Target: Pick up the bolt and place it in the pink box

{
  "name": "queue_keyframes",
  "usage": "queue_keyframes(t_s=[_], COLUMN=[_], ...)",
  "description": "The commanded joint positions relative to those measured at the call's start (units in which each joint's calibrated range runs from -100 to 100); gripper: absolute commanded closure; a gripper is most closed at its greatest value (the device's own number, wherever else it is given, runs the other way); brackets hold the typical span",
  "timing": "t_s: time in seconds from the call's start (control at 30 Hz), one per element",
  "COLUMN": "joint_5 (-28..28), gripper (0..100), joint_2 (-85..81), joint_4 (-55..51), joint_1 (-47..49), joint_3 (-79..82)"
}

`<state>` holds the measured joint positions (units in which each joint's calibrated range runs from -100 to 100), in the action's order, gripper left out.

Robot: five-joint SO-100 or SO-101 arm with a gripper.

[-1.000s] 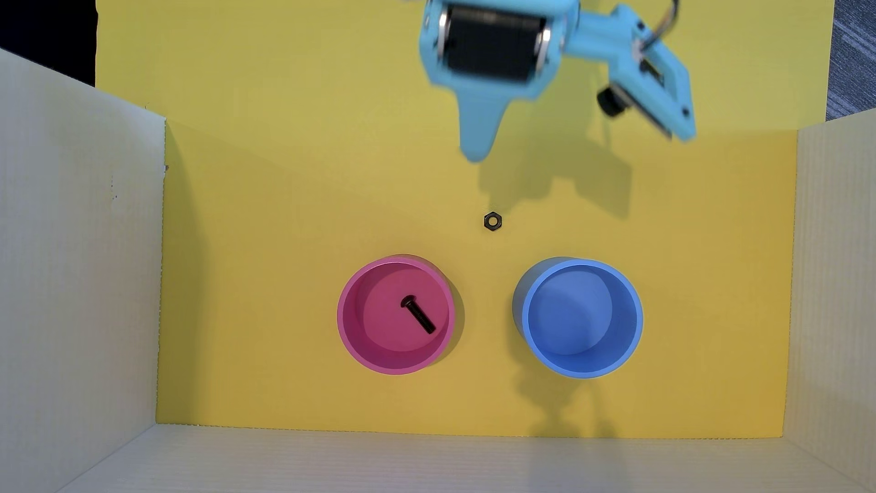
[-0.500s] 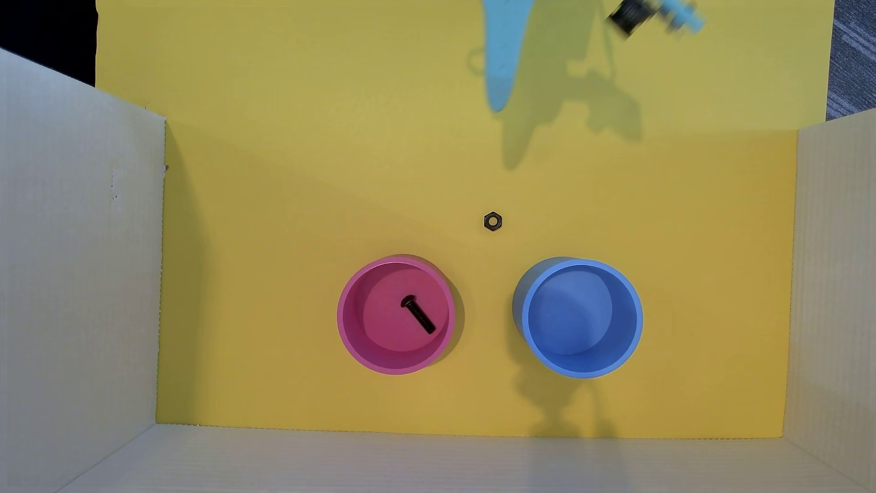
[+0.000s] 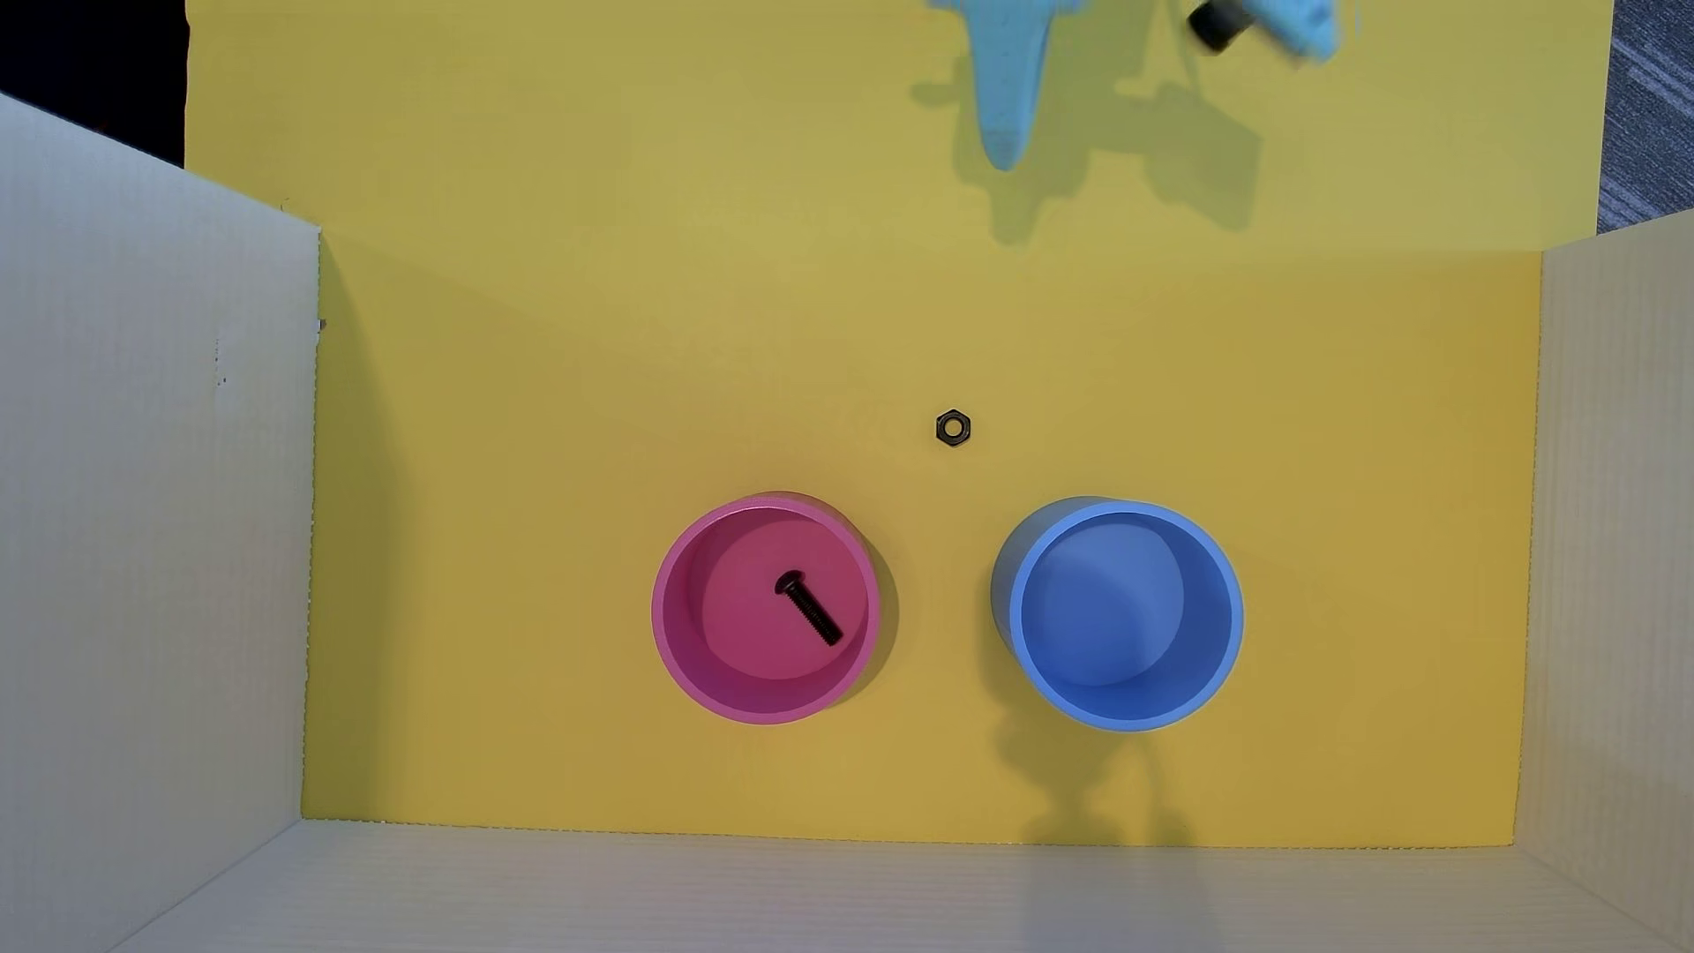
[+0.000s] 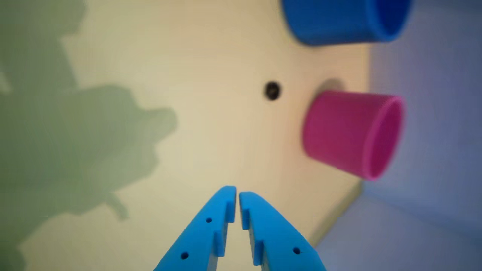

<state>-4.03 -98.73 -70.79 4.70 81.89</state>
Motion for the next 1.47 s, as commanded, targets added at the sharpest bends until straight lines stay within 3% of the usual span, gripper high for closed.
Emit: queue_keyframes(t_s=[0.0,0.3,1.43], joint_5=[-0.3,-0.4,-0.3], gripper=[99,99,99], joint_2=[0.1,0.1,0.1], joint_4=[-0.5,-0.3,0.8], joint_1=[0.2,0.7,0.7], joint_3=[3.0,11.7,11.9])
